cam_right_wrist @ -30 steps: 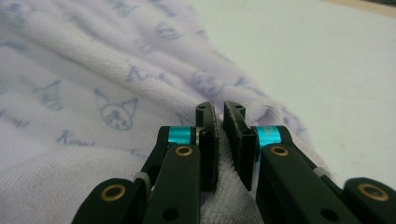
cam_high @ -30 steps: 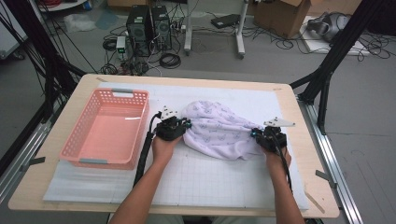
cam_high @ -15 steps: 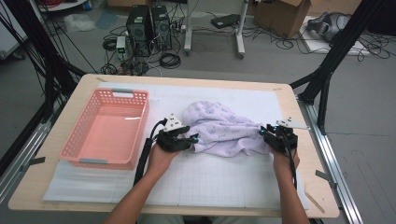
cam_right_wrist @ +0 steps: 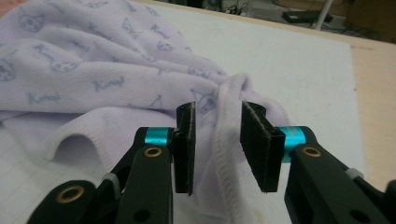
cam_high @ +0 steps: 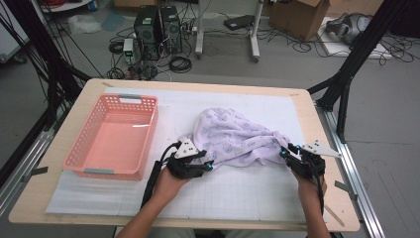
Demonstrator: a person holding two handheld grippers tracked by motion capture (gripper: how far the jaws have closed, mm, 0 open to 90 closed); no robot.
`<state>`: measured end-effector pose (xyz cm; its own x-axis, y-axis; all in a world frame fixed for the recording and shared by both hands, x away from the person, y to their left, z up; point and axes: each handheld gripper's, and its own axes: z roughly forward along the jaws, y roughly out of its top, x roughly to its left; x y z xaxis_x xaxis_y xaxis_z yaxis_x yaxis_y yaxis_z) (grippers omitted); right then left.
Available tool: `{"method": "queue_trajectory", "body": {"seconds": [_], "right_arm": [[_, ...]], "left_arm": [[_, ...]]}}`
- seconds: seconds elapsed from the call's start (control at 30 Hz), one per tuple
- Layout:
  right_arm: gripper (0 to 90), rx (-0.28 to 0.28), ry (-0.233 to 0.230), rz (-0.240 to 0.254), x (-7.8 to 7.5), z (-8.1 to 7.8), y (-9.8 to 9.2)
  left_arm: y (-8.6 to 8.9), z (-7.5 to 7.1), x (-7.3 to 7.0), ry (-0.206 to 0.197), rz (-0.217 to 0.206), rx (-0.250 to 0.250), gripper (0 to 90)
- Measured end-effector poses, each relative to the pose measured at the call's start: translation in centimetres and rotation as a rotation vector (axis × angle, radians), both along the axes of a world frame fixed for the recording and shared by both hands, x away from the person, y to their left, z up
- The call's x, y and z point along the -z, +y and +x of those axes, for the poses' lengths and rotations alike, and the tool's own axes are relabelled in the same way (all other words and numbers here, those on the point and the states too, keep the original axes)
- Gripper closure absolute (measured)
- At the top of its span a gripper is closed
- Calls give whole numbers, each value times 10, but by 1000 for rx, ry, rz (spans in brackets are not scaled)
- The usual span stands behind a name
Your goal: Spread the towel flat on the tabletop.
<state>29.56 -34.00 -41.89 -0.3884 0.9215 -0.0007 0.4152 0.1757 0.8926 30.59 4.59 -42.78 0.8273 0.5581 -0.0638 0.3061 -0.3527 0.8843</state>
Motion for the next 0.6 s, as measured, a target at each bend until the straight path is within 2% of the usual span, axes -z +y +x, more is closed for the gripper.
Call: {"method": "queue_trajectory", "body": {"seconds": [0.13, 0.17, 0.27, 0.33, 0.4, 0.47, 0.5, 0.53, 0.6], "right_arm": [[625, -35, 13, -6, 6, -6, 5], [620, -41, 14, -8, 7, -7, 6], [613, -90, 30, -7, 10, -10, 12], [595, -149, 53, -6, 13, -9, 17], [570, -190, 80, -20, 16, -6, 24], [540, -213, 92, -34, 20, -1, 33], [534, -226, 101, -45, 22, 2, 38], [534, -235, 113, -76, 24, 5, 45], [562, -247, 132, -132, 28, 10, 54]], "left_arm": [[-14, 3, 9, 8, 33, 26, 507], [-19, 6, 12, 4, 60, 18, 496], [-30, 11, 16, -13, 109, -16, 468], [-37, 13, 18, -27, 137, -32, 446], [-44, 16, 19, -48, 201, -50, 449], [-50, 16, 18, -72, 261, -78, 531], [-51, 16, 15, -83, 290, -88, 615], [-48, 18, 14, -62, 272, -89, 694], [-40, 22, 11, -4, 229, -89, 737]]}}
